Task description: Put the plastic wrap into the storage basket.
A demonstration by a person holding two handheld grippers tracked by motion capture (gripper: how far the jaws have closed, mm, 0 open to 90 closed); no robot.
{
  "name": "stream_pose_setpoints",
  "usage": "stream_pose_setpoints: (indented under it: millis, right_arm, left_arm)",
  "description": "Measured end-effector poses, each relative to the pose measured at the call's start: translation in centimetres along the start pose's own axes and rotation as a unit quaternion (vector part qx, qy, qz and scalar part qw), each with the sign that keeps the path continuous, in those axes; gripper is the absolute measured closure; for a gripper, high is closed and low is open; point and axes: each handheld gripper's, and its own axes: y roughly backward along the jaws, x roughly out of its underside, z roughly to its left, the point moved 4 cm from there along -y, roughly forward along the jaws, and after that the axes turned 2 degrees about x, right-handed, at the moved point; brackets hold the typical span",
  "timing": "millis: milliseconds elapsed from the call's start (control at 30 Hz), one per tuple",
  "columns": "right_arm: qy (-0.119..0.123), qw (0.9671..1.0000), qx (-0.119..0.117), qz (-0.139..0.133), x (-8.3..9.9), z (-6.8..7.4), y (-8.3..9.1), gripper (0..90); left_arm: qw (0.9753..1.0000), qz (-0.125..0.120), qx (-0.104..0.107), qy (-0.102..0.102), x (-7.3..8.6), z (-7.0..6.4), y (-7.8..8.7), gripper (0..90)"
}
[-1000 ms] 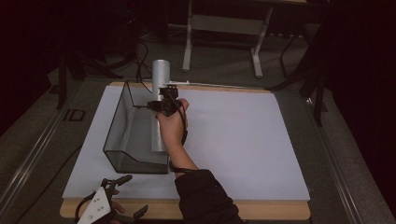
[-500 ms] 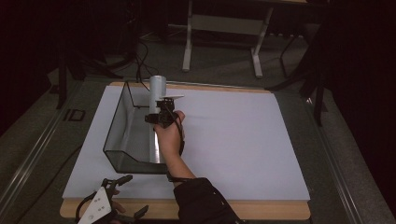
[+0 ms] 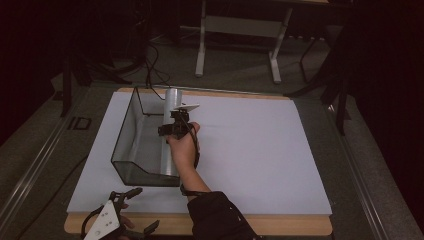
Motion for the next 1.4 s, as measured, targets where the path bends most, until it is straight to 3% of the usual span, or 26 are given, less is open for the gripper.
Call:
stream_pose_setpoints:
  millis: [567, 733, 867, 933, 1200, 1333, 1400]
  right_arm:
    - [0.029, 0.9989, 0.001, 0.036, -0.2, 0.2, -0.1, 28.4]
    - [0.051, 0.9969, 0.021, 0.055, -0.2, 0.7, 0.2, 24.7]
    - [0.064, 0.9963, 0.033, 0.048, -0.4, 0.9, 0.9, 23.6]
    - [0.082, 0.9943, 0.053, 0.043, -0.7, 0.9, 1.7, 22.1]
    - [0.101, 0.9933, 0.040, 0.040, -0.8, 0.8, 3.1, 15.2]
    - [0.126, 0.9909, 0.036, 0.030, -1.1, 0.5, 4.4, 14.5]
    - [0.145, 0.9882, 0.041, 0.026, -1.1, 0.2, 5.0, 14.6]
  left_arm:
    - [1.0000, 0.002, 0.003, 0.001, 0.0, -0.1, -0.1, 1.9]
    - [1.0000, 0.003, 0.005, 0.002, 0.0, -0.1, -0.1, 1.9]
    - [1.0000, 0.003, 0.006, 0.001, 0.0, -0.1, -0.1, 1.8]
    - [1.0000, 0.003, 0.005, 0.002, 0.0, -0.1, -0.1, 1.9]
    - [1.0000, 0.003, 0.006, 0.001, 0.0, -0.2, -0.2, 1.8]
    - [1.0000, 0.004, 0.006, 0.003, 0.0, -0.2, -0.3, 1.8]
    - [1.0000, 0.004, 0.007, 0.003, 0.0, -0.2, -0.3, 1.8]
